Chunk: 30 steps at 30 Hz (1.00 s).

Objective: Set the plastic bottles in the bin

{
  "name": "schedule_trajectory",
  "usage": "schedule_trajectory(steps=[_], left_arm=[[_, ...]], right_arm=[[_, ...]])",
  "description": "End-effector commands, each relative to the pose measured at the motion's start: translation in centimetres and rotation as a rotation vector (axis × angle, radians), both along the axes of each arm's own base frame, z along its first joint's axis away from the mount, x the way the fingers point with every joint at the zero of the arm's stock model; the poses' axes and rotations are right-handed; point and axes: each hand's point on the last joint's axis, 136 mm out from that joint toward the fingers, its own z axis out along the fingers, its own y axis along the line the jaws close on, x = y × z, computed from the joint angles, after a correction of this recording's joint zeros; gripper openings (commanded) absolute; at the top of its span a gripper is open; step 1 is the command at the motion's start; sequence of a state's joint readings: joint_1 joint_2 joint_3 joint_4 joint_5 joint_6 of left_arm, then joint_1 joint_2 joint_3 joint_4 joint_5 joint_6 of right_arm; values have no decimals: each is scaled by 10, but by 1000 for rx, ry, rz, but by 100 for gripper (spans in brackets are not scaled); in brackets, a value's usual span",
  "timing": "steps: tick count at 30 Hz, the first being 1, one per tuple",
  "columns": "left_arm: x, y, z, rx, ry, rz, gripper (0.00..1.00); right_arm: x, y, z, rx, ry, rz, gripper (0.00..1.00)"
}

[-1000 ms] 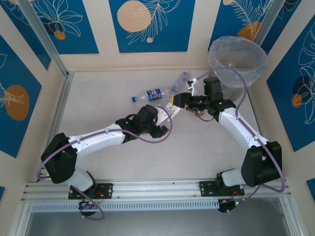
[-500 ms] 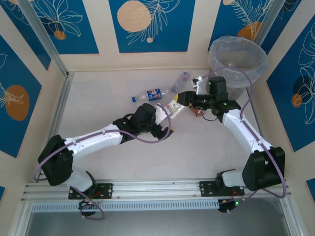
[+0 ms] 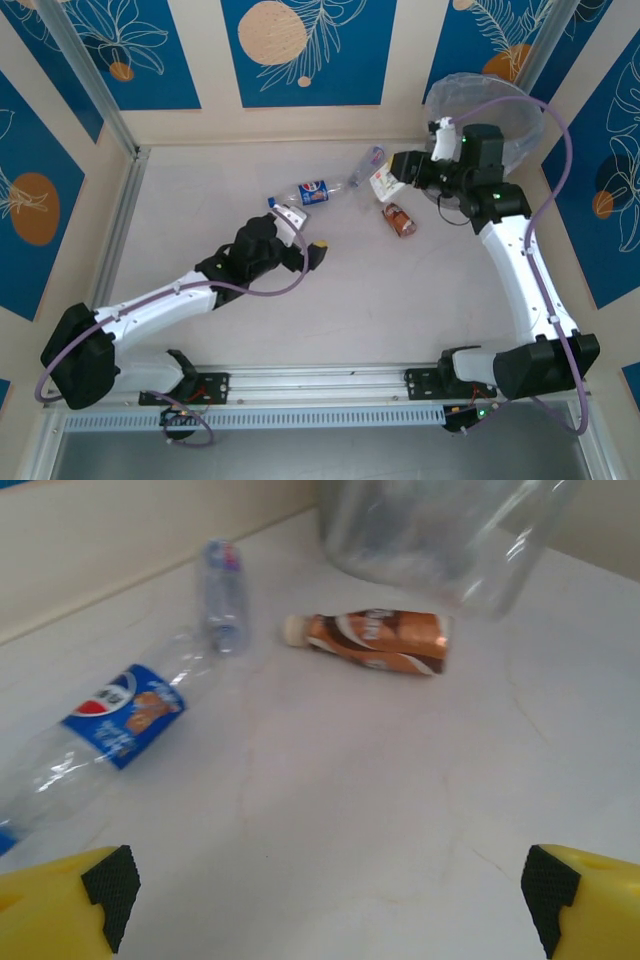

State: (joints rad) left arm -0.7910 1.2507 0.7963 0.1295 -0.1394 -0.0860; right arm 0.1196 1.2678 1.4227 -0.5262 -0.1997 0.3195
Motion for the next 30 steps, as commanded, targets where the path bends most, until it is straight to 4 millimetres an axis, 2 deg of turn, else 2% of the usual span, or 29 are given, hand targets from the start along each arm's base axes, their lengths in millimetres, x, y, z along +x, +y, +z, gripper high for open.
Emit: schedule_trajectory(steps=[1, 11, 16, 24, 30], left_arm=[[10, 17, 8, -48, -11, 108, 99], [15, 27, -1, -55, 22, 170, 99], [16, 28, -4, -56, 30, 175, 99], [16, 28, -6, -57, 40, 179, 99], [17, 27, -8, -58, 51, 180, 99]], right_arm=[[4, -31, 27, -124, -89, -114, 38], [32, -92, 95, -330, -279, -371, 39], [44, -132, 117, -493, -348, -541, 39], [69, -170, 119, -694, -348, -656, 40], [92, -180, 95, -838, -282, -655, 42]])
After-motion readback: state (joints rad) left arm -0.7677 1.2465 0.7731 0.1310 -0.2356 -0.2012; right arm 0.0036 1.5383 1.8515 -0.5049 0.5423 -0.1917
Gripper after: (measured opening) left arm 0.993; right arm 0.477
